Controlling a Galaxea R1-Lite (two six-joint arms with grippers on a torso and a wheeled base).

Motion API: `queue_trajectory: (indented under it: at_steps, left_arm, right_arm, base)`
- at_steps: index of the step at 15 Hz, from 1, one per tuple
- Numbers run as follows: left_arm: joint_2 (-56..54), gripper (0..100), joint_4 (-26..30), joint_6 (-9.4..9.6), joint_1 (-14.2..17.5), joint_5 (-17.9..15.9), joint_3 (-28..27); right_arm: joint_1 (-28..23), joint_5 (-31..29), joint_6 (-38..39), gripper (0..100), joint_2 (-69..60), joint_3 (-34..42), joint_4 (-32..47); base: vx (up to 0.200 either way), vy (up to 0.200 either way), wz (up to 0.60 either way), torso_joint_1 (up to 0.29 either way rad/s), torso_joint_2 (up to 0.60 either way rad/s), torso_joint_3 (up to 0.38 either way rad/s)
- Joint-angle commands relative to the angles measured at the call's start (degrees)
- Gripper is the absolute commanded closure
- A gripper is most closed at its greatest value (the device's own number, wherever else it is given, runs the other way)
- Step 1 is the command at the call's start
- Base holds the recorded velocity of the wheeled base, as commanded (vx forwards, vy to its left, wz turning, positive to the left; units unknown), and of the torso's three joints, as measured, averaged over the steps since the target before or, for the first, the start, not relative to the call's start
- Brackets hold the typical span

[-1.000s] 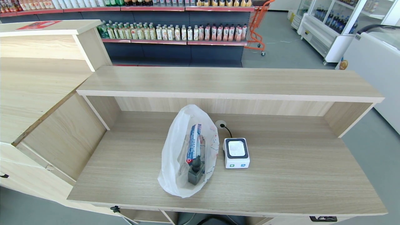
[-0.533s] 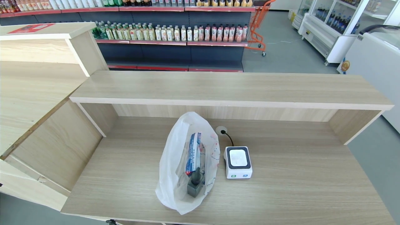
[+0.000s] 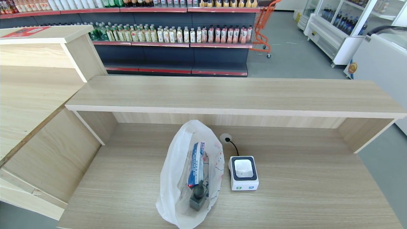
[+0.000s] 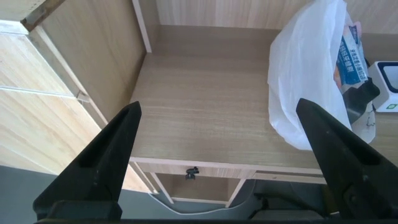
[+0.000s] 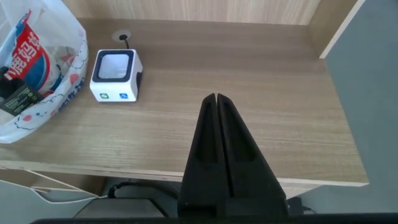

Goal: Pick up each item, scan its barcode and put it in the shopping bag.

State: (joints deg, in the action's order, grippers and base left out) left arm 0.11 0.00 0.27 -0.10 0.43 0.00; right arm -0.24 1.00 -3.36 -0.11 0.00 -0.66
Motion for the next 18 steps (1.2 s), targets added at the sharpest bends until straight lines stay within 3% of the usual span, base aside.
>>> queue_trajectory:
  at_steps: [1,4,18]
  left_arm:
    - [-0.02,0,0.00,0.00,0.01,0.01,0.00]
    - [-0.02,0,0.00,0.26,0.01,0.01,0.00]
    - [-0.11,0,0.00,0.08,0.01,0.01,0.00]
  right_arm:
    - [-0.02,-0.03,0.02,100,0.20,0.00,-0.04]
    - [-0.02,-0.03,0.02,100,0.20,0.00,-0.04]
    - [-0.02,-0.03,0.02,100,0.20,0.00,0.22]
  base:
    - [0.000,0.000,0.00,0.000,0.00,0.000]
    - [0.200,-0.200,0.00,-0.001,0.00,0.005]
    - [0.000,0.000,0.00,0.000,0.00,0.000]
